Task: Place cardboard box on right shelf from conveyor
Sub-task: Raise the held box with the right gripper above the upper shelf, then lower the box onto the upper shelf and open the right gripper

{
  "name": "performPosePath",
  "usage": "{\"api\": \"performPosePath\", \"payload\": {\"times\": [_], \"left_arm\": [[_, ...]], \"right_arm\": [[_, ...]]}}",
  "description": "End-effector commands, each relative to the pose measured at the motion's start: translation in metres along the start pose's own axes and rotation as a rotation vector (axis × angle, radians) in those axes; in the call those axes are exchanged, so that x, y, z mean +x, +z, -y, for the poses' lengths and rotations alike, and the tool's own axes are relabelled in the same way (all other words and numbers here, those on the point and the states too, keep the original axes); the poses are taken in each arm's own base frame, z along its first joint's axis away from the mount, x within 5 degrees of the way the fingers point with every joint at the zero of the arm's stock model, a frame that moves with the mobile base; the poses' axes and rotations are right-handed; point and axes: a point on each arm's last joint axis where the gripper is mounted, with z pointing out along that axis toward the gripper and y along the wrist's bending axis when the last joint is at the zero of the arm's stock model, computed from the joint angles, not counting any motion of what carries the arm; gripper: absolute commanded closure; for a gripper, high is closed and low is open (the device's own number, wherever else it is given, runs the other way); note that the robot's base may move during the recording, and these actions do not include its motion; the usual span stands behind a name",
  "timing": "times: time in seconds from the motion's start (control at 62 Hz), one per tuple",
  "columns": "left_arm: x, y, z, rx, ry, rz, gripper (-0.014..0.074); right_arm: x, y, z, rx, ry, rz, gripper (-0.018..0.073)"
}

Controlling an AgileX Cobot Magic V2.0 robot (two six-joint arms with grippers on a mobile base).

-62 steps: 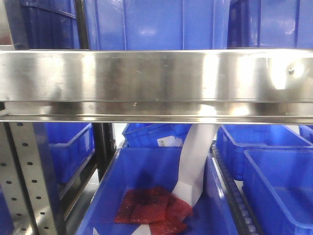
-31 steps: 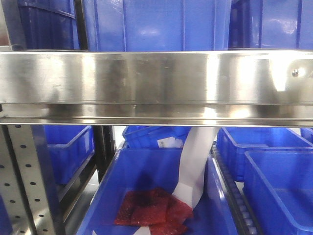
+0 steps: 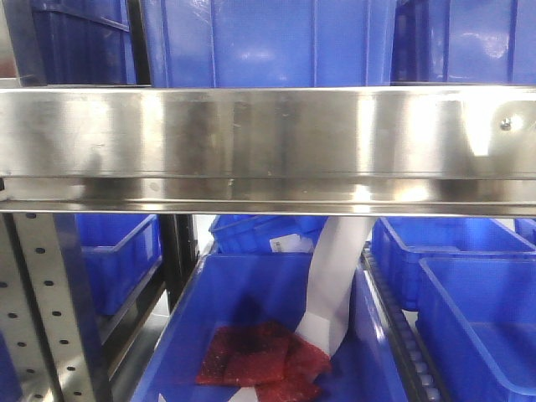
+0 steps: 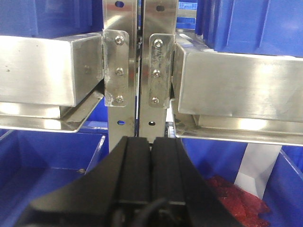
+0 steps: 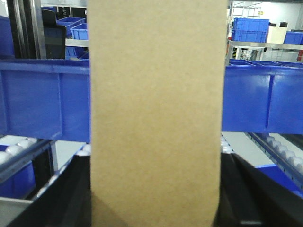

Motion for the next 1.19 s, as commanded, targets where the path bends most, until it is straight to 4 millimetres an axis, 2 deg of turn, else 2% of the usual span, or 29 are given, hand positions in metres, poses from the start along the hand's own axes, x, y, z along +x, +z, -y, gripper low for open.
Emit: {"api": "performPosePath", "payload": {"times": [0.0,0.161,0.306,0.484,0.613,0.823,0.919,1.177], "left_arm": [[-0.006,0.0,0.0,0.002,-0.006,0.084,0.0713],[-0.006,0.0,0.0,0.002,-0.006,0.084,0.0712],[-0.006,0.0,0.0,0.002,-0.006,0.084,0.0712],[-0.006,0.0,0.0,0.002,-0.006,0.084,0.0713],[-0.006,0.0,0.0,0.002,-0.006,0.084,0.0713],[-0.006,0.0,0.0,0.002,-0.006,0.084,0.0713],[-0.006,0.0,0.0,0.002,-0.006,0.084,0.0713],[-0.006,0.0,0.0,0.002,-0.006,0.084,0.0713]], "right_arm": [[-0.037,-0.001,0.0,0.005,0.0,0.117,0.0548],[-0.072,0.016,-0.001,0.0,-0.001,0.091,0.0548],[-0.096,0.047,-0.001,-0.012,-0.039,0.065,0.0548],[-0.109,0.086,-0.016,-0.109,-0.132,0.003,0.0548],[-0.106,0.115,-0.034,-0.172,-0.16,-0.048,0.0547],[-0.098,0.161,-0.078,-0.264,-0.489,-0.041,0.0547],[-0.093,0.177,-0.101,-0.312,-0.639,-0.02,0.0547],[-0.066,0.217,-0.161,-0.411,-0.948,-0.002,0.0546]]}}
